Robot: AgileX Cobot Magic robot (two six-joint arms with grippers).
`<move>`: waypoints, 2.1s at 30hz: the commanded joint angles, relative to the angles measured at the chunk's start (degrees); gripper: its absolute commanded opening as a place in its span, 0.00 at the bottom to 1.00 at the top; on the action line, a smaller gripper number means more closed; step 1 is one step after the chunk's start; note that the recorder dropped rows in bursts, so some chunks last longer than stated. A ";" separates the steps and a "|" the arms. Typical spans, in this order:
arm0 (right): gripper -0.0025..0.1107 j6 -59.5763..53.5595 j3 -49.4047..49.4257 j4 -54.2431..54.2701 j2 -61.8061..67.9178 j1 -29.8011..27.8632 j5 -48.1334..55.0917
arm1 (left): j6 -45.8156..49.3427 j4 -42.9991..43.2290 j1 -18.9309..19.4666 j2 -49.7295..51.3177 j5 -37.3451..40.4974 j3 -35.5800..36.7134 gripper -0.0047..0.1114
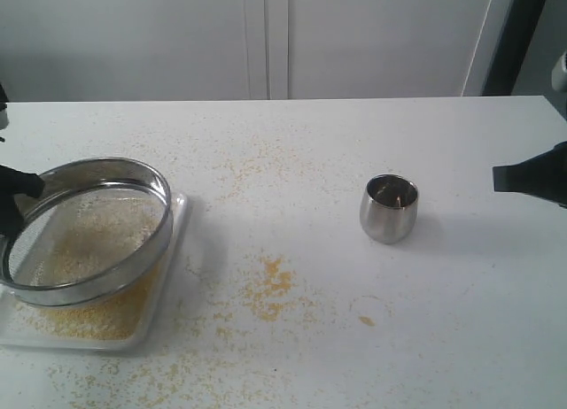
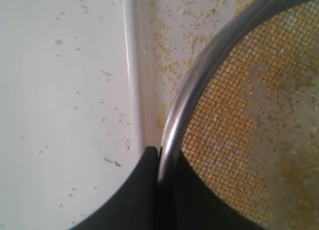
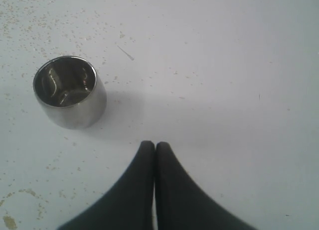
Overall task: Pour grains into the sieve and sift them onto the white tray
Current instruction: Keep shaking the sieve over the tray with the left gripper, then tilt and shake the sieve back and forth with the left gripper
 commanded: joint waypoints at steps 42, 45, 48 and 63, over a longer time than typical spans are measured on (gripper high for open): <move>0.02 0.32 0.23 -0.04 -0.37 -0.26 -0.67 | -3.03 -8.10 4.93 -0.65 -5.47 -1.12 0.04; 0.02 0.32 0.23 -0.04 -0.37 -0.26 -0.67 | 10.75 -4.84 1.17 -0.87 -2.04 -1.12 0.04; 0.02 0.32 0.23 -0.04 -0.37 -0.26 -0.67 | 2.18 2.92 1.62 -0.87 -3.17 -1.12 0.04; 0.02 0.33 0.23 -0.04 -0.37 -0.26 -0.78 | -2.09 -5.77 0.44 -0.86 -2.41 -1.12 0.04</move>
